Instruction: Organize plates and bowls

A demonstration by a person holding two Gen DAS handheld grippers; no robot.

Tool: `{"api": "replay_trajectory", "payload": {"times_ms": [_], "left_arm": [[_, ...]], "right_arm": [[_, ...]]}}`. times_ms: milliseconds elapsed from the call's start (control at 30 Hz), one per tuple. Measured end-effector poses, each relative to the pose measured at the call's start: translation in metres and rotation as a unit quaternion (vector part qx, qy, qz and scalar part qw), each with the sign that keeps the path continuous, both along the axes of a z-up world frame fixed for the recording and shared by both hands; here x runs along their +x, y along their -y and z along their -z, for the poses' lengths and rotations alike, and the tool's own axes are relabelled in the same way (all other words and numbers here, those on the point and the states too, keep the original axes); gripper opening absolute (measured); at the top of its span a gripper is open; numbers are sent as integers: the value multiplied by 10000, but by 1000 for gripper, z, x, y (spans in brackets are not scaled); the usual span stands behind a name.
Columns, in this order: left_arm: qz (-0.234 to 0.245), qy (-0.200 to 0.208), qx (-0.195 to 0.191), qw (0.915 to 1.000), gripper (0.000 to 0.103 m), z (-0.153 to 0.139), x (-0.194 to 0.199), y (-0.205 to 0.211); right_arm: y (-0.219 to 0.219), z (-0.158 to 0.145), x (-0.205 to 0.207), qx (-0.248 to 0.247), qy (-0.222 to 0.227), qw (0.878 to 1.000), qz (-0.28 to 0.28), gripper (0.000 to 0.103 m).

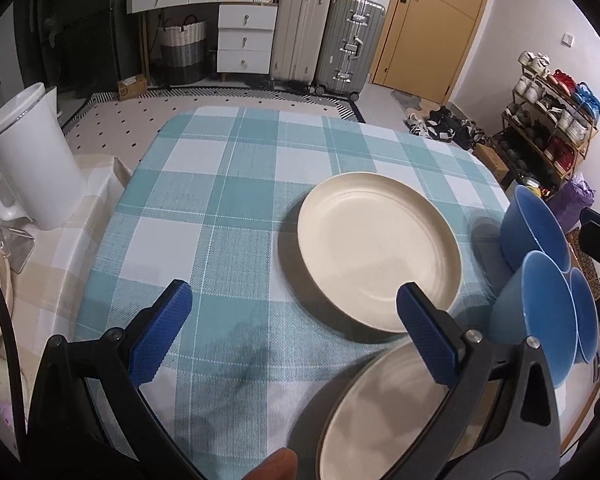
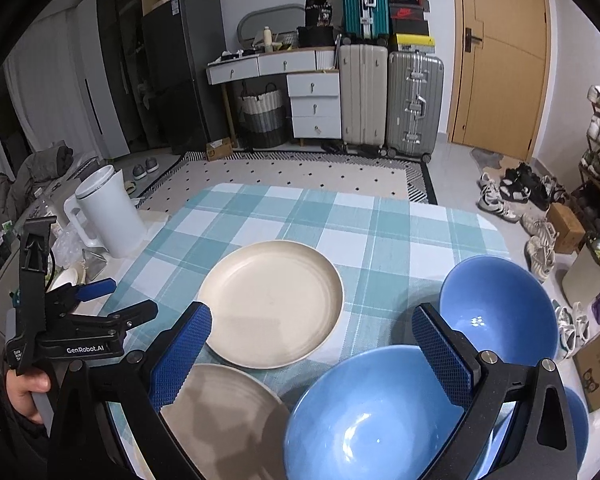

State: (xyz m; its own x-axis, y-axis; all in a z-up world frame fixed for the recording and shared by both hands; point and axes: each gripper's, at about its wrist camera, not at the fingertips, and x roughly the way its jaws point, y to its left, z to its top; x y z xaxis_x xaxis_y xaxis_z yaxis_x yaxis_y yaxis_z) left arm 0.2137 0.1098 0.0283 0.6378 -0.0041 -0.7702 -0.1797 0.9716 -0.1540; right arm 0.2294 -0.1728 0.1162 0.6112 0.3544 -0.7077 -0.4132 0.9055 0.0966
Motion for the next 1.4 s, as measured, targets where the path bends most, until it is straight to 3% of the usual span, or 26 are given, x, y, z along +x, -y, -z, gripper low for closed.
{"api": "replay_trajectory", "payload": {"times_ms": [1000, 1100, 1167, 1400], "left_arm": [[53, -673, -169, 9976, 102, 58, 72, -1], [49, -734, -246, 9970, 102, 64, 77, -2], [70, -775, -289, 9966, 101, 67, 80, -2], [198, -867, -358, 9954, 79, 77, 85, 0]], "right_arm": [[-34, 77, 96, -775, -1130, 9905, -135, 101], [-35, 87, 104, -805, -1262, 9886, -147, 98], [-35, 94, 108, -812, -1361, 9872, -149, 91], [-37, 115, 120, -861, -1720, 9811, -185, 78]]}}
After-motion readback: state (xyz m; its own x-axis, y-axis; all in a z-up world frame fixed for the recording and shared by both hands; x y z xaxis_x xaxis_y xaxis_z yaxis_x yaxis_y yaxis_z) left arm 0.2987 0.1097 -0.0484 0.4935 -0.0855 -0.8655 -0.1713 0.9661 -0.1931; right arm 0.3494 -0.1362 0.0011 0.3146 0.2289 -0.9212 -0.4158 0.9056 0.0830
